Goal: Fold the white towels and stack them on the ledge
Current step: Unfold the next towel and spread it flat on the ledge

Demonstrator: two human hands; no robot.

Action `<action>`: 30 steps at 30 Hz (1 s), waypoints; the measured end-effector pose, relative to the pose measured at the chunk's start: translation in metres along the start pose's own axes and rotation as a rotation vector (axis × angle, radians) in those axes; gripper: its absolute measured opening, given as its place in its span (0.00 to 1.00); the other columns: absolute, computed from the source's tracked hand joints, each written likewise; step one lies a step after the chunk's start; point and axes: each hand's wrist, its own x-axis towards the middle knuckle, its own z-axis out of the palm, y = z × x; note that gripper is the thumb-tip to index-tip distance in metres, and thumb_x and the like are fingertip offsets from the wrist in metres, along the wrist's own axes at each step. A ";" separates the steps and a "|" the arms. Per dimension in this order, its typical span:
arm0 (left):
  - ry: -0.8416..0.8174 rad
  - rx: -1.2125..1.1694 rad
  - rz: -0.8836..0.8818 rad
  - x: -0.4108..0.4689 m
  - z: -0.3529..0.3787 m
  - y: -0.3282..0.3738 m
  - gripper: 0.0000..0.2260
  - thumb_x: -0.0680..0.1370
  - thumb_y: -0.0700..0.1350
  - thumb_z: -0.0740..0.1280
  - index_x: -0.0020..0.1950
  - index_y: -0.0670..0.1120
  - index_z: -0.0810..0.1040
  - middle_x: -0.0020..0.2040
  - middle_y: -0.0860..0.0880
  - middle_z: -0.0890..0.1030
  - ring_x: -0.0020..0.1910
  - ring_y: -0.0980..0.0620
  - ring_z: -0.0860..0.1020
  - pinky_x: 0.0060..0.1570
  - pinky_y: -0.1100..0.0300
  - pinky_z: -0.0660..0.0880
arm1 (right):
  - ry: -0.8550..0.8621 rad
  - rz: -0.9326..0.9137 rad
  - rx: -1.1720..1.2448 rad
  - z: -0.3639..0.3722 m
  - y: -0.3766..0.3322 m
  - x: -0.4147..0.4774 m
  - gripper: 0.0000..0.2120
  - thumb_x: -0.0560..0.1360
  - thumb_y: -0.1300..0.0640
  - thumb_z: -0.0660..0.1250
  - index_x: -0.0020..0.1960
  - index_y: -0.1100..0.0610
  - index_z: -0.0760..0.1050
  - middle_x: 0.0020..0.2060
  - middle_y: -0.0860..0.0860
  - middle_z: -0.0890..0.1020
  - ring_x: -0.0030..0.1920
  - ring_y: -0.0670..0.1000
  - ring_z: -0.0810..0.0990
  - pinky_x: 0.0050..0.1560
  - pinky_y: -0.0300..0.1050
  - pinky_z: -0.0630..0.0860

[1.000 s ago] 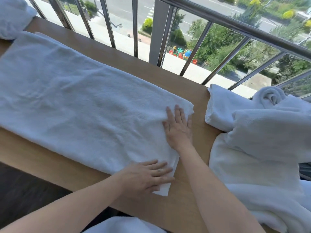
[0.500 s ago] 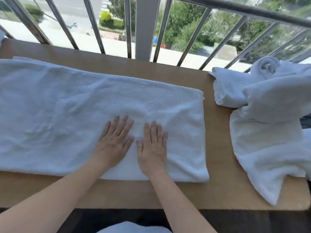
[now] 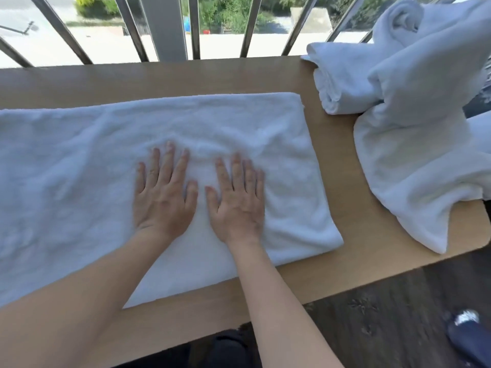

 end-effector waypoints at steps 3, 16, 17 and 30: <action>0.018 0.011 0.005 0.001 0.000 0.000 0.29 0.81 0.57 0.51 0.82 0.53 0.53 0.82 0.48 0.52 0.81 0.45 0.49 0.77 0.50 0.40 | -0.041 0.115 -0.063 -0.007 0.032 0.007 0.32 0.81 0.35 0.45 0.81 0.43 0.44 0.81 0.49 0.44 0.80 0.55 0.42 0.78 0.58 0.40; 0.055 0.027 -0.002 0.002 0.000 0.003 0.31 0.79 0.61 0.53 0.81 0.54 0.56 0.82 0.49 0.53 0.81 0.45 0.50 0.78 0.45 0.45 | 0.230 0.571 0.037 -0.037 0.094 0.038 0.32 0.78 0.39 0.62 0.73 0.59 0.67 0.65 0.58 0.73 0.63 0.60 0.71 0.61 0.54 0.64; 0.057 0.025 -0.003 0.002 0.000 0.003 0.31 0.78 0.61 0.53 0.81 0.54 0.56 0.82 0.49 0.53 0.81 0.45 0.50 0.78 0.45 0.45 | 0.234 0.623 0.053 -0.039 0.095 0.042 0.30 0.78 0.38 0.63 0.70 0.59 0.69 0.62 0.58 0.74 0.62 0.59 0.71 0.60 0.53 0.63; 0.077 0.018 -0.004 0.002 0.004 0.001 0.30 0.79 0.62 0.51 0.81 0.57 0.55 0.82 0.51 0.54 0.81 0.48 0.51 0.78 0.45 0.48 | 0.275 0.563 -0.003 -0.050 0.106 0.051 0.20 0.78 0.42 0.66 0.58 0.58 0.69 0.51 0.56 0.74 0.44 0.53 0.70 0.47 0.53 0.74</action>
